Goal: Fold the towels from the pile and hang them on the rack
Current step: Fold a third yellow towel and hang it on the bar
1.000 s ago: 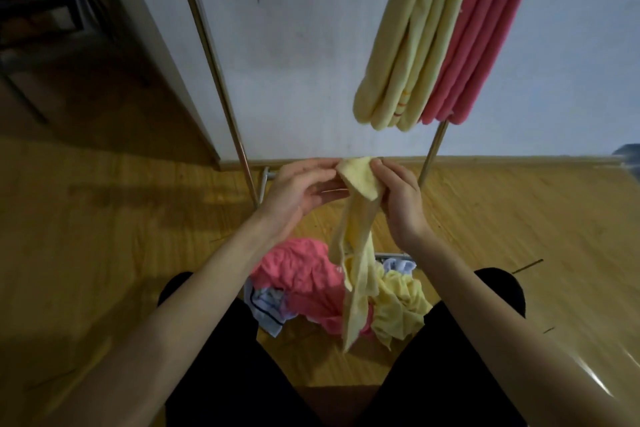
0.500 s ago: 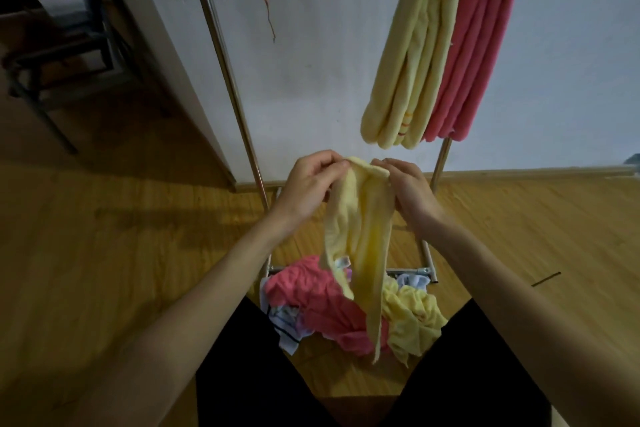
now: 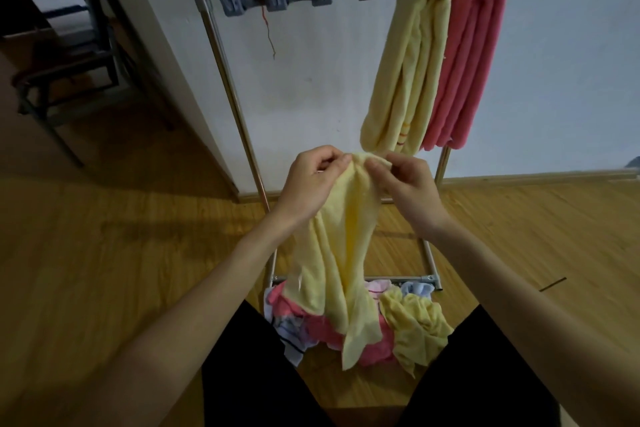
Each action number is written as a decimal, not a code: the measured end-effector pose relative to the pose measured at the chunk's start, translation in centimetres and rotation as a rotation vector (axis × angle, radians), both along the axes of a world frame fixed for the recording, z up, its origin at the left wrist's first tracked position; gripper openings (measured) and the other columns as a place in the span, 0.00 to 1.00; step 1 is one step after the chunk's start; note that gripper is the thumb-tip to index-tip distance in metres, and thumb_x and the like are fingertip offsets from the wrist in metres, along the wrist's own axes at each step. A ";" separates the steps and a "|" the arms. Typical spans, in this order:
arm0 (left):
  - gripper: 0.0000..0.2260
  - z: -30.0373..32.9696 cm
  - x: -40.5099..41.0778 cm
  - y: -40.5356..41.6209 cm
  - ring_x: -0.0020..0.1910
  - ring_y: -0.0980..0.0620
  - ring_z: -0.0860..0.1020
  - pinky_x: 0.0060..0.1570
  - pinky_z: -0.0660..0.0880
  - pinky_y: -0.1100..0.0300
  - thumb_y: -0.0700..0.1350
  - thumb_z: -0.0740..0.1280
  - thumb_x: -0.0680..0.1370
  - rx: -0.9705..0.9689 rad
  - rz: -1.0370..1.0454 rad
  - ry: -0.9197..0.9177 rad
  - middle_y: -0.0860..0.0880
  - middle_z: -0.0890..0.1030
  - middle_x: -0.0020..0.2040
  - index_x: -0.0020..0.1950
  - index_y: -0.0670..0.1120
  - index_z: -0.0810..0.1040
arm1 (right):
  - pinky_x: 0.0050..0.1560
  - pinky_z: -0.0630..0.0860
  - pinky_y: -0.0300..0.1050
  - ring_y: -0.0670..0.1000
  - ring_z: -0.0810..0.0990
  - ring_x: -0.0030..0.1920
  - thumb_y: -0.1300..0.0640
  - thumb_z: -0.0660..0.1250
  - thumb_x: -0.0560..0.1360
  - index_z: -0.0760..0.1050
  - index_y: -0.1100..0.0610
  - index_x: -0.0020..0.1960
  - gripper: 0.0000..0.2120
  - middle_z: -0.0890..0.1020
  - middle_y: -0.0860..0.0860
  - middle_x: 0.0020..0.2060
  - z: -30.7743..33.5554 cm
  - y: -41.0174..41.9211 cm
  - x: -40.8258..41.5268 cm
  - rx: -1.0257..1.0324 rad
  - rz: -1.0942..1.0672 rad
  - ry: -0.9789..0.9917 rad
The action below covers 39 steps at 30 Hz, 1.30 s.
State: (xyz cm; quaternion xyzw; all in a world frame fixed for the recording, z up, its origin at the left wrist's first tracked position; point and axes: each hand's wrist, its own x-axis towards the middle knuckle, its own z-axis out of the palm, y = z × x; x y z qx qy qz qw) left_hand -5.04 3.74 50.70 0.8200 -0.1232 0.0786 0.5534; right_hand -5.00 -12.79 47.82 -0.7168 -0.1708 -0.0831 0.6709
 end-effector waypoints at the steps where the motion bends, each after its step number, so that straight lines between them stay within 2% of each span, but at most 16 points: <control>1: 0.10 0.0 -0.1 0.2 0.39 0.51 0.75 0.42 0.72 0.55 0.43 0.66 0.79 -0.002 -0.016 0.003 0.36 0.79 0.41 0.45 0.36 0.80 | 0.38 0.71 0.45 0.47 0.74 0.37 0.60 0.64 0.79 0.80 0.57 0.46 0.07 0.78 0.47 0.34 0.2 0.0 0.1 -0.007 -0.038 -0.028; 4: 0.10 -0.4 -0.5 0.9 0.38 0.50 0.74 0.40 0.71 0.57 0.43 0.67 0.78 -0.040 -0.086 0.058 0.38 0.78 0.38 0.46 0.35 0.79 | 0.41 0.72 0.41 0.43 0.75 0.39 0.62 0.63 0.79 0.79 0.59 0.46 0.07 0.79 0.46 0.36 1.6 0.4 0.3 -0.025 -0.103 -0.105; 7: 0.11 -1.6 -0.9 1.8 0.39 0.51 0.75 0.40 0.71 0.58 0.43 0.68 0.77 -0.058 -0.091 0.114 0.42 0.78 0.39 0.45 0.34 0.78 | 0.39 0.71 0.37 0.41 0.74 0.38 0.62 0.63 0.79 0.78 0.58 0.45 0.07 0.78 0.45 0.35 2.7 0.9 0.5 -0.055 -0.130 -0.137; 11: 0.07 -3.4 -1.0 3.5 0.38 0.57 0.78 0.41 0.73 0.63 0.42 0.68 0.77 0.041 -0.073 0.164 0.49 0.80 0.38 0.43 0.39 0.80 | 0.41 0.73 0.50 0.48 0.76 0.39 0.61 0.63 0.79 0.79 0.60 0.45 0.08 0.79 0.53 0.36 3.0 0.7 0.9 -0.043 -0.172 -0.145; 14: 0.07 -4.0 -0.9 3.9 0.34 0.63 0.77 0.39 0.72 0.66 0.44 0.66 0.78 0.179 -0.073 0.186 0.58 0.79 0.35 0.41 0.49 0.79 | 0.39 0.73 0.55 0.60 0.75 0.37 0.59 0.63 0.79 0.79 0.64 0.46 0.10 0.78 0.64 0.37 2.3 0.1 1.2 -0.035 -0.196 -0.154; 16: 0.09 -4.3 -0.3 4.0 0.31 0.58 0.74 0.37 0.70 0.60 0.46 0.64 0.80 0.299 -0.023 0.200 0.55 0.76 0.32 0.40 0.47 0.78 | 0.41 0.74 0.55 0.61 0.76 0.40 0.59 0.64 0.79 0.80 0.63 0.46 0.10 0.79 0.64 0.38 1.6 -0.3 1.1 -0.047 -0.233 -0.155; 18: 0.12 -4.3 0.3 4.1 0.31 0.53 0.71 0.37 0.67 0.57 0.47 0.63 0.80 0.340 0.042 0.219 0.49 0.73 0.33 0.42 0.41 0.77 | 0.44 0.75 0.49 0.53 0.78 0.42 0.59 0.64 0.78 0.80 0.59 0.47 0.07 0.81 0.59 0.40 0.9 -0.9 0.9 -0.075 -0.284 -0.149; 20: 0.11 -4.1 0.6 4.0 0.34 0.51 0.71 0.38 0.67 0.57 0.46 0.62 0.80 0.296 0.095 0.239 0.48 0.72 0.34 0.44 0.40 0.76 | 0.44 0.73 0.41 0.46 0.77 0.42 0.60 0.64 0.78 0.80 0.58 0.47 0.06 0.81 0.54 0.41 0.3 -1.7 0.5 -0.108 -0.320 -0.164; 23: 0.06 -3.9 0.8 3.7 0.38 0.53 0.72 0.41 0.68 0.57 0.45 0.62 0.80 0.239 0.160 0.255 0.51 0.74 0.37 0.49 0.43 0.75 | 0.43 0.72 0.37 0.46 0.77 0.42 0.63 0.63 0.78 0.79 0.60 0.47 0.06 0.81 0.52 0.41 -0.7 -2.9 0.1 -0.172 -0.368 -0.218; 25: 0.05 -4.0 0.7 3.4 0.39 0.52 0.72 0.43 0.68 0.57 0.44 0.61 0.81 0.231 0.197 0.233 0.51 0.74 0.38 0.49 0.43 0.73 | 0.43 0.73 0.40 0.48 0.77 0.43 0.65 0.63 0.78 0.78 0.61 0.49 0.05 0.80 0.51 0.42 -1.3 -3.3 -0.3 -0.223 -0.351 -0.257; 28: 0.06 -4.0 0.6 3.2 0.41 0.48 0.74 0.43 0.71 0.53 0.42 0.59 0.82 0.208 0.249 0.170 0.48 0.74 0.40 0.51 0.41 0.73 | 0.35 0.72 0.47 0.50 0.73 0.36 0.67 0.61 0.78 0.70 0.62 0.49 0.02 0.75 0.50 0.40 -2.0 -3.5 -1.4 -0.283 -0.251 -0.333; 30: 0.06 -3.5 0.6 3.3 0.41 0.48 0.74 0.43 0.72 0.52 0.41 0.59 0.82 0.176 0.277 0.145 0.48 0.74 0.40 0.52 0.41 0.73 | 0.32 0.70 0.48 0.49 0.70 0.33 0.64 0.60 0.79 0.68 0.60 0.47 0.03 0.73 0.49 0.37 -2.2 -3.6 -2.1 -0.378 -0.169 -0.360; 32: 0.05 -2.9 0.8 3.3 0.41 0.49 0.75 0.42 0.72 0.54 0.41 0.59 0.81 0.102 0.310 0.160 0.50 0.74 0.40 0.52 0.42 0.73 | 0.32 0.70 0.46 0.48 0.70 0.33 0.62 0.59 0.80 0.68 0.57 0.47 0.03 0.72 0.48 0.37 -2.5 -3.4 -2.7 -0.498 -0.065 -0.393; 35: 0.06 -1.7 0.9 3.4 0.45 0.48 0.77 0.41 0.75 0.59 0.42 0.60 0.81 -0.003 0.371 0.208 0.48 0.76 0.43 0.54 0.42 0.73 | 0.34 0.72 0.46 0.47 0.70 0.35 0.63 0.58 0.78 0.71 0.57 0.50 0.04 0.72 0.47 0.43 -2.9 -2.5 -3.4 -0.683 0.050 -0.460; 39: 0.08 0.4 0.5 3.3 0.48 0.46 0.80 0.46 0.80 0.52 0.43 0.60 0.82 -0.141 0.406 0.263 0.43 0.78 0.50 0.58 0.42 0.74 | 0.33 0.73 0.51 0.45 0.68 0.34 0.65 0.60 0.74 0.74 0.56 0.48 0.07 0.72 0.48 0.44 -2.9 -0.9 -3.9 -0.735 0.142 -0.451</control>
